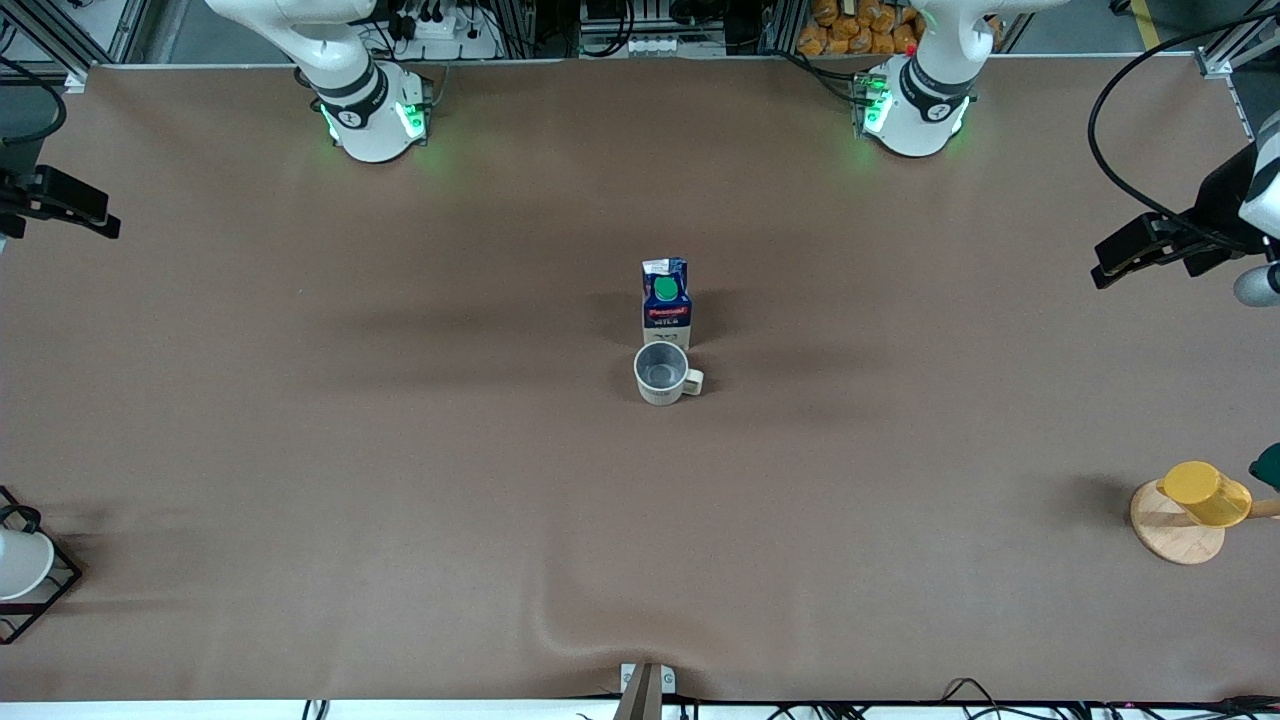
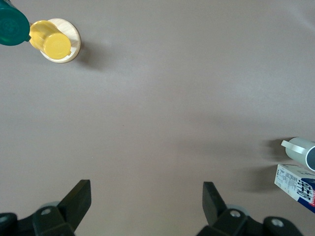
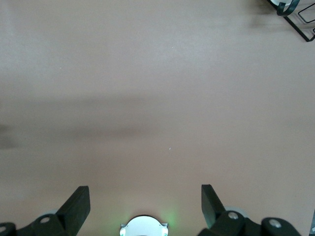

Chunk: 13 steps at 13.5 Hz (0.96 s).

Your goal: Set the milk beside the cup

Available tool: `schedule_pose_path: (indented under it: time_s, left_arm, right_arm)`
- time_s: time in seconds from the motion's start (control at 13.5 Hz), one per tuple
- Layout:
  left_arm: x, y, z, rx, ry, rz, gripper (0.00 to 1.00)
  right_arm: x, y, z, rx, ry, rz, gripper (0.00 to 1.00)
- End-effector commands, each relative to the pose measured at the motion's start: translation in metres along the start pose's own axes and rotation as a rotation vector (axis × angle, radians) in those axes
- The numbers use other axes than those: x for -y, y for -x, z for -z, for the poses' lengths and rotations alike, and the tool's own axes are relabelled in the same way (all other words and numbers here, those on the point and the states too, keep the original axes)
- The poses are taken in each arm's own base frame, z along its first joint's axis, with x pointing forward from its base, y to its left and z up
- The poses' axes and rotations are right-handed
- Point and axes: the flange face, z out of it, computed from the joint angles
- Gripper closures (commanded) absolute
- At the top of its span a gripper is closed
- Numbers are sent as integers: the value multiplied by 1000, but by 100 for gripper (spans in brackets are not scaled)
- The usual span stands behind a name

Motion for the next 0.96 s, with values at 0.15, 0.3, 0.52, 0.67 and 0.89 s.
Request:
schedule_pose_path:
  time_s: [0.15,0.3,0.52,0.67,0.89]
  left_arm:
    - [4,9,6,9,22,-47,0]
    - [-1,12,6,17,20,-56,0]
    - [-2,12,6,23,18,-58,0]
    - [-3,12,6,23,18,-59,0]
    - [-4,13,6,23,18,-61,0]
  right_arm:
    - [5,1,4,-3,16,5,0]
    - [6,0,2,1,10,7,0]
    - [8,-1,1,2,2,11,0]
    - [8,-1,0,5,1,11,0]
    - [9,-2,-1,8,2,12,0]
